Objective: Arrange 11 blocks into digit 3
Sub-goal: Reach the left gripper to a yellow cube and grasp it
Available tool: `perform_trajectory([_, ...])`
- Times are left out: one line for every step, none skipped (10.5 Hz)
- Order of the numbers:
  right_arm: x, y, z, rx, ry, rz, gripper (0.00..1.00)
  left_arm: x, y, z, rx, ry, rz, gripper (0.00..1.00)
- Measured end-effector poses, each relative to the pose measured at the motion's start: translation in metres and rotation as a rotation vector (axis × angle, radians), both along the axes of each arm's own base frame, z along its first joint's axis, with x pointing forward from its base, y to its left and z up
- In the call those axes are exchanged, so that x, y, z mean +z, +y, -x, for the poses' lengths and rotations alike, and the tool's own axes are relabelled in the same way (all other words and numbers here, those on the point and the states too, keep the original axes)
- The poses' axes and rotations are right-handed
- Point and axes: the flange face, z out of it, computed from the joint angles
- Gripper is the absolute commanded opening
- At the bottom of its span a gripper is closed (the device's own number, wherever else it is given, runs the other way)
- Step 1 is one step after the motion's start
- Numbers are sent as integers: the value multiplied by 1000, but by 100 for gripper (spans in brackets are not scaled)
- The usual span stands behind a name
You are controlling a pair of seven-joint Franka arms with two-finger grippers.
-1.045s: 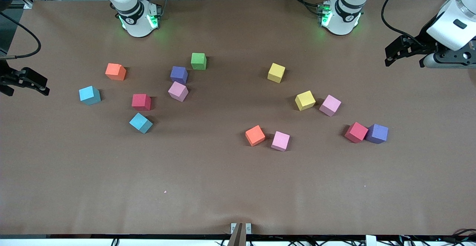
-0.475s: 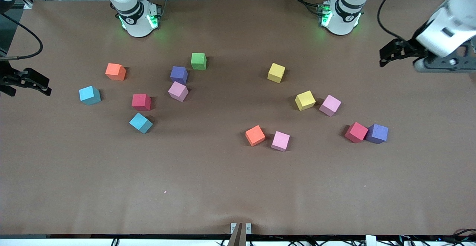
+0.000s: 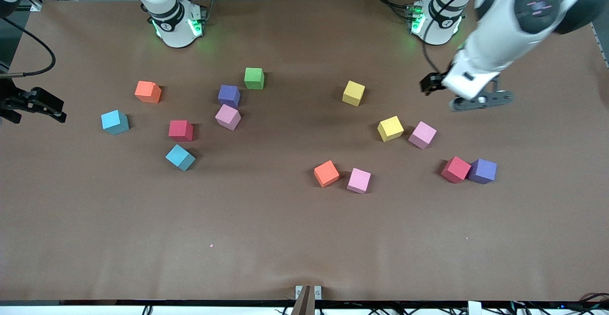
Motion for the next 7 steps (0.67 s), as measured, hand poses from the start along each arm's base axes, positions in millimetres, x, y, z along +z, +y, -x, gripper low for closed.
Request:
perform_trajectory([0,0,0,0,-1,-2,100,-21,-16,9,98,26,10,100])
perform_trajectory([0,1,0,1,-1,-3,100,-37,-28,14,204,53,8,100])
perform_trajectory([0,1,0,2,-1,-4,100,-52,-41,17,284,69,-3,100])
perform_trajectory([-1,2,0,2,-1,-4,100,-67,-55,19,346,76,-11,100])
perform_trajectory([-1,1,0,2,0,-4,100,-86,-67,22,389,84,-18,100])
perform_trajectory([-1,1,0,2,0,-4,100,-108,-80,29,427,93,-30,100])
perform_trajectory([-2,1,0,1,3,-4,100,-129,-91,37,474,98,-44,100])
